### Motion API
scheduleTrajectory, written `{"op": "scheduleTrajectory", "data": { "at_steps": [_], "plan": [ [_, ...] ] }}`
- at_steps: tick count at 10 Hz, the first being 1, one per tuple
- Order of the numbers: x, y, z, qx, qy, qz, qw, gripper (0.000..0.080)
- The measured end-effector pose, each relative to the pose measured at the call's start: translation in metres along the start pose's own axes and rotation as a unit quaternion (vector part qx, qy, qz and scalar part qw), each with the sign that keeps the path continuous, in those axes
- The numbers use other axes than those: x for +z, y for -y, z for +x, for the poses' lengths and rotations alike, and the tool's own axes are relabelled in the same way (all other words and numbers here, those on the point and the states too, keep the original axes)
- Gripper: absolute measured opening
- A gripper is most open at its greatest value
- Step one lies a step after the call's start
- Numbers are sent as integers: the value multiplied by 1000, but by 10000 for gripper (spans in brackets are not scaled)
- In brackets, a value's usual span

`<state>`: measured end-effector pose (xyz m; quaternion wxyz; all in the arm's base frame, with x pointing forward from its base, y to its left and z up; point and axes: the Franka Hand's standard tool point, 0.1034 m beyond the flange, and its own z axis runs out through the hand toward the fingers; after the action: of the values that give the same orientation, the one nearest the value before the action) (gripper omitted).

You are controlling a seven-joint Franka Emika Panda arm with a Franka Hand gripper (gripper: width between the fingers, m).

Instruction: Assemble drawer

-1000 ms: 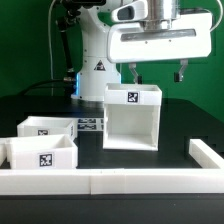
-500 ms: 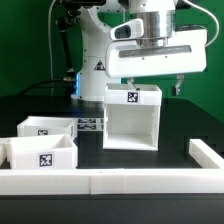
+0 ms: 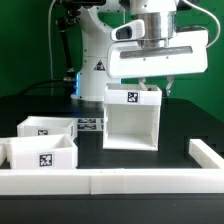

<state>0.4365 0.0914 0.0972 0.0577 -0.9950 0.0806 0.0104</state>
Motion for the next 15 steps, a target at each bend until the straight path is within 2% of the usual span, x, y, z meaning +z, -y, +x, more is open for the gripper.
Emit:
{"op": "scheduleTrajectory", "data": {
  "at_steps": [1, 2, 9, 10, 12, 15],
  "plan": [
    [0, 0, 0, 0, 0, 0, 1000, 71],
    [0, 0, 0, 0, 0, 0, 1000, 40],
    [0, 0, 2, 0, -1, 0, 1000, 41],
    [0, 2, 11, 3, 0, 3, 1000, 41],
    [0, 7, 39, 1, -9, 11, 1000, 41],
    [0, 20, 74, -3, -24, 23, 999, 44]
  ]
}}
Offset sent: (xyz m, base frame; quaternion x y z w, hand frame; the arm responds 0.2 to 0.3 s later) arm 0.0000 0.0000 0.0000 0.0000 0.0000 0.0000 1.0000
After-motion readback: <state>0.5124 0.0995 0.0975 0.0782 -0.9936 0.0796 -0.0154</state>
